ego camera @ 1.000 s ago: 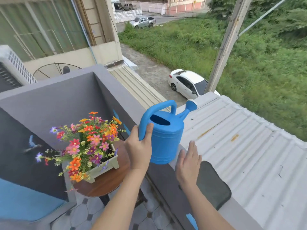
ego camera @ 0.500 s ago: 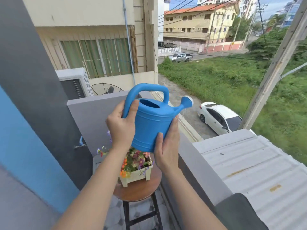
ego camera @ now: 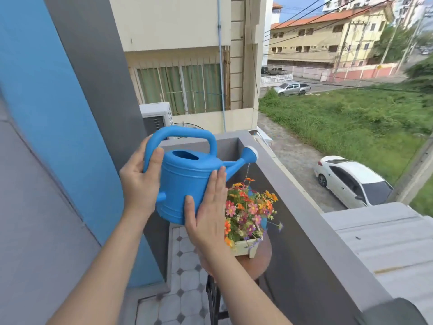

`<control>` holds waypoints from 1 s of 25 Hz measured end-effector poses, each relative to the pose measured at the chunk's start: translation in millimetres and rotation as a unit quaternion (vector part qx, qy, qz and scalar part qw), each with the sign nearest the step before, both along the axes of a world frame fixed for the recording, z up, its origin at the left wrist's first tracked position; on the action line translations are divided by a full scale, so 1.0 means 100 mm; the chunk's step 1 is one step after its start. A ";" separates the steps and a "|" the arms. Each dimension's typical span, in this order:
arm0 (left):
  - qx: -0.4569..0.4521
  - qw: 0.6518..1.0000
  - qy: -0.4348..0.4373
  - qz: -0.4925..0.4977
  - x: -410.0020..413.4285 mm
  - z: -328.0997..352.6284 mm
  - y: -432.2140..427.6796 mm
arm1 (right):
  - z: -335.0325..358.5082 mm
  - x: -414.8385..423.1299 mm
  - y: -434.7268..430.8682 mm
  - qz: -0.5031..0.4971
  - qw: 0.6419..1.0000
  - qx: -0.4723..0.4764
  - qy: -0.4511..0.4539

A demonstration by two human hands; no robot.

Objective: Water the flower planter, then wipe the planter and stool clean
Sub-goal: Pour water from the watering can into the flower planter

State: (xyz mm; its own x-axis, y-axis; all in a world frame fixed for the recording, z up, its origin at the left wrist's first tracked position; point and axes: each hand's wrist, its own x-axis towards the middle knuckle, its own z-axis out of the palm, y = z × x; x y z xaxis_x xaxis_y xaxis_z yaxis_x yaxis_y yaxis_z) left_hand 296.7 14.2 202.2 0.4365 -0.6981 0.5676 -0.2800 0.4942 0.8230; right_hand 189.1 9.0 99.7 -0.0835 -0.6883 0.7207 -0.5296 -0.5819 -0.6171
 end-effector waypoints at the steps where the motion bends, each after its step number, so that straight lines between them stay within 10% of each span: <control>1: -0.001 1.000 0.008 -0.008 0.12 0.00 0.04 | 0.01 0.11 0.04 0.007 1.000 0.000 -0.002; 25: 0.098 0.968 -0.168 -0.159 0.61 0.68 0.04 | 0.14 0.97 0.31 -0.066 0.997 0.022 -0.025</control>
State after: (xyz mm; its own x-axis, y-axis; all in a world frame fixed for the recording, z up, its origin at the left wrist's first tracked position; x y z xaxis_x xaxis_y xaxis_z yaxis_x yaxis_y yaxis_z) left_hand 357.5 18.4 270.1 -0.0049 -0.8757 0.4828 -0.4077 0.4427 0.7986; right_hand 285.8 40.0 113.6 -0.2117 -0.6997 0.6823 -0.5675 -0.4803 -0.6687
